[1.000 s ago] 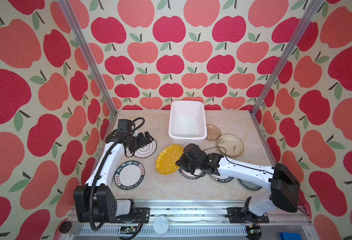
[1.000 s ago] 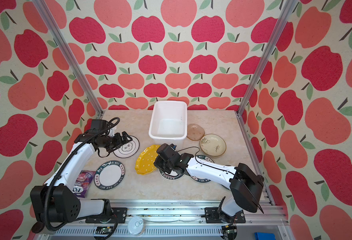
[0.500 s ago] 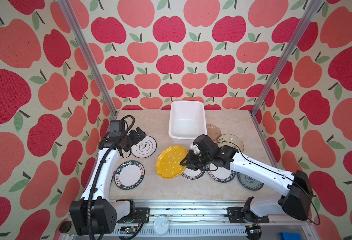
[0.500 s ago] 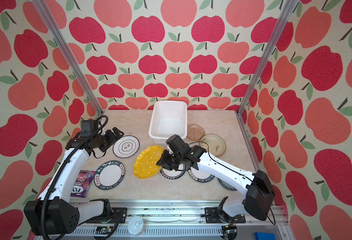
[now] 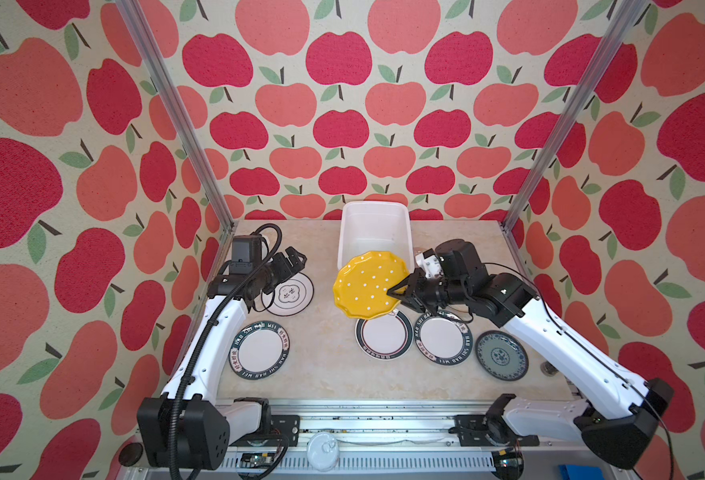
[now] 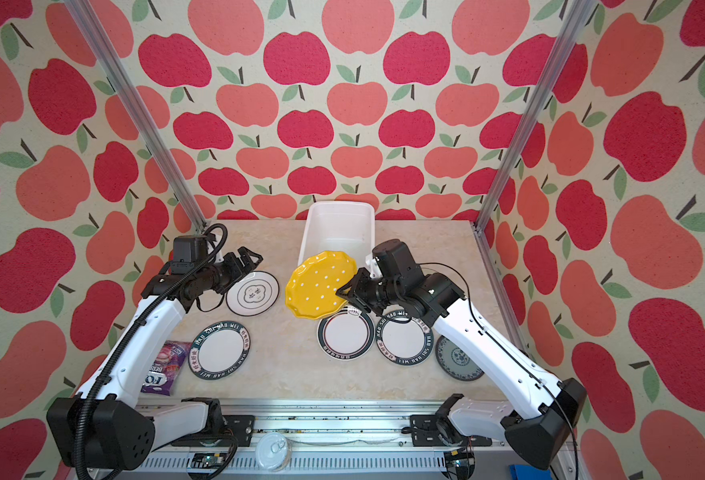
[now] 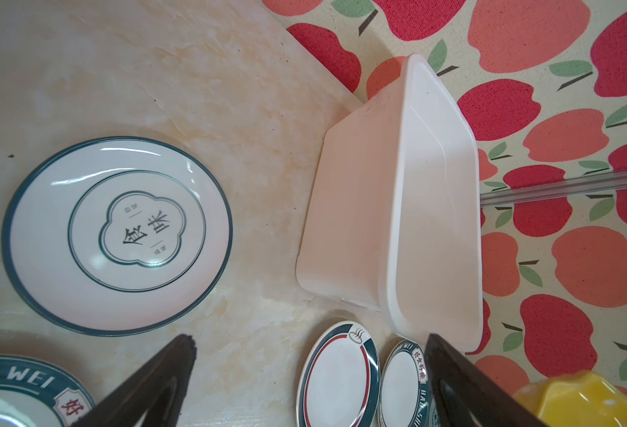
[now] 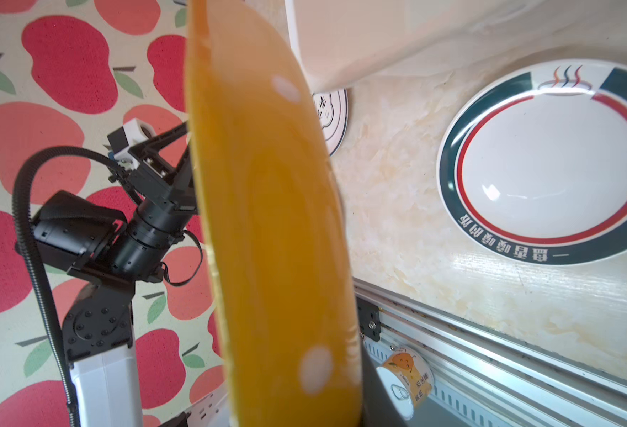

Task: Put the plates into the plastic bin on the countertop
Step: 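Lift the yellow dish with the right gripper and carry it toward the bin, then lower the yellow dish into the white bin with the right gripper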

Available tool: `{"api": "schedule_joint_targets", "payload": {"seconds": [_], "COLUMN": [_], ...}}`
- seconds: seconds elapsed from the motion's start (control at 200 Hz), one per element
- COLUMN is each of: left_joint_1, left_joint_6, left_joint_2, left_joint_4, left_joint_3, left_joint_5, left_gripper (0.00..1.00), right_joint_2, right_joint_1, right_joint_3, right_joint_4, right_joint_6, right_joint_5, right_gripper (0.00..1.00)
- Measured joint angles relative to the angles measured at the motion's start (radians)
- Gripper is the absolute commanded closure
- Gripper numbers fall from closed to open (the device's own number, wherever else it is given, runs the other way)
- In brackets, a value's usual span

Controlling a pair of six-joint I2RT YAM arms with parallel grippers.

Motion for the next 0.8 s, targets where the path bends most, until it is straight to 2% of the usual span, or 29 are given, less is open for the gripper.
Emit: {"api": "schedule_joint_targets", "payload": {"seconds": [0.15,0.39,0.795], "left_joint_1": [-0.051,-0.130,-0.141], "left_joint_6": [-0.006,-0.002,0.017], "left_joint_2": [0.060,0.143,0.210], "left_joint_4": [0.028,0.042,0.077], "left_joint_3": [0.021,0.054,0.066], "left_joint_5": [0.000,0.000,0.008], "left_gripper": [0.02,0.03,0.04], "right_joint_2": [0.032,0.166,0.419], "right_joint_1": [-0.075,-0.086,-0.063], "right_joint_3": [0.023,0.102,0.336], "right_joint_4": [0.009,0.083,0.113], "right_joint_6": [0.021,0.111,0.293], "right_joint_5": [0.078,0.212,0.446], "right_gripper": [1.00,1.00,1.00]}}
